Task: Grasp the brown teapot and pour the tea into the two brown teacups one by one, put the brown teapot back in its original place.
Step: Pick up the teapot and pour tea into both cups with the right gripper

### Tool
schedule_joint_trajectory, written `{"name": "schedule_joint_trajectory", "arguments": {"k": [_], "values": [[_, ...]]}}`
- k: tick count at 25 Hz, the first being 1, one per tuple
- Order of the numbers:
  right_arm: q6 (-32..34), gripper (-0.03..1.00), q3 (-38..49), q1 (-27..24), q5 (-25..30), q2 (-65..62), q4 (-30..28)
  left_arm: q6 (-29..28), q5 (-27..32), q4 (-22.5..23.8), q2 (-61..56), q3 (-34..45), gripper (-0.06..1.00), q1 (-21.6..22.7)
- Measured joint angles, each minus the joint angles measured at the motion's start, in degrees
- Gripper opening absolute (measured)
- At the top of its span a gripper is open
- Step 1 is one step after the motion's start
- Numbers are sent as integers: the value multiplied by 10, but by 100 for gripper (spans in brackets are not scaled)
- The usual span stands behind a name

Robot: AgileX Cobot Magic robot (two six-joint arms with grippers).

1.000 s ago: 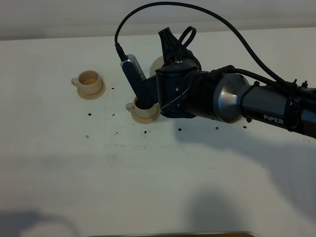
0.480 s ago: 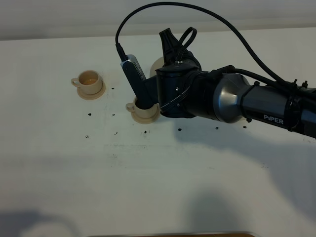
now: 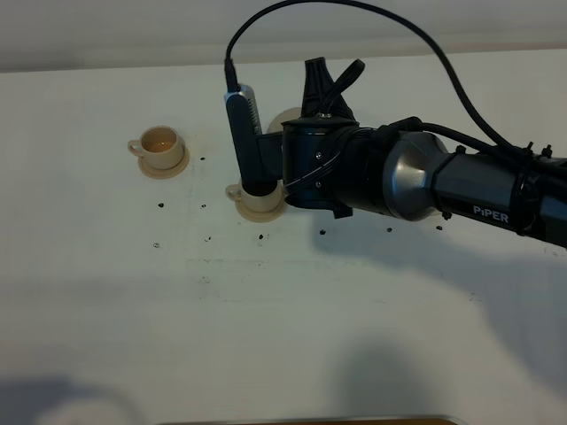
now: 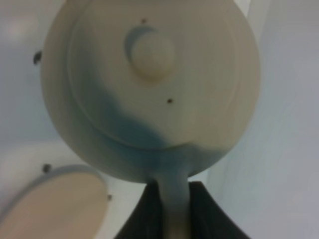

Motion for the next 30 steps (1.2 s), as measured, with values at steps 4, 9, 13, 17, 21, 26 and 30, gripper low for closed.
{"name": "schedule_joint_trajectory", "arguments": {"k": [4,9,13,17,21,26,30], "values": [[51,11,0,0,4,0,24,0,0,0,0,0,31,0],[121,11,-6,0,24,-21,73,0,0,0,0,0,31,0],[164,11,-19,0,58,-67,150,0,0,0,0,0,31,0],[174,11,-19,-4,89,-93,272,0,0,0,0,0,31,0],[157,11,-19,-8,86,-94,392,0,0,0,0,0,31,0],[147,11,-8,-19,42,-92,457,0,0,0,0,0,31,0],[146,11,23,-37,15,-80,473,0,0,0,0,0,31,0]]}}
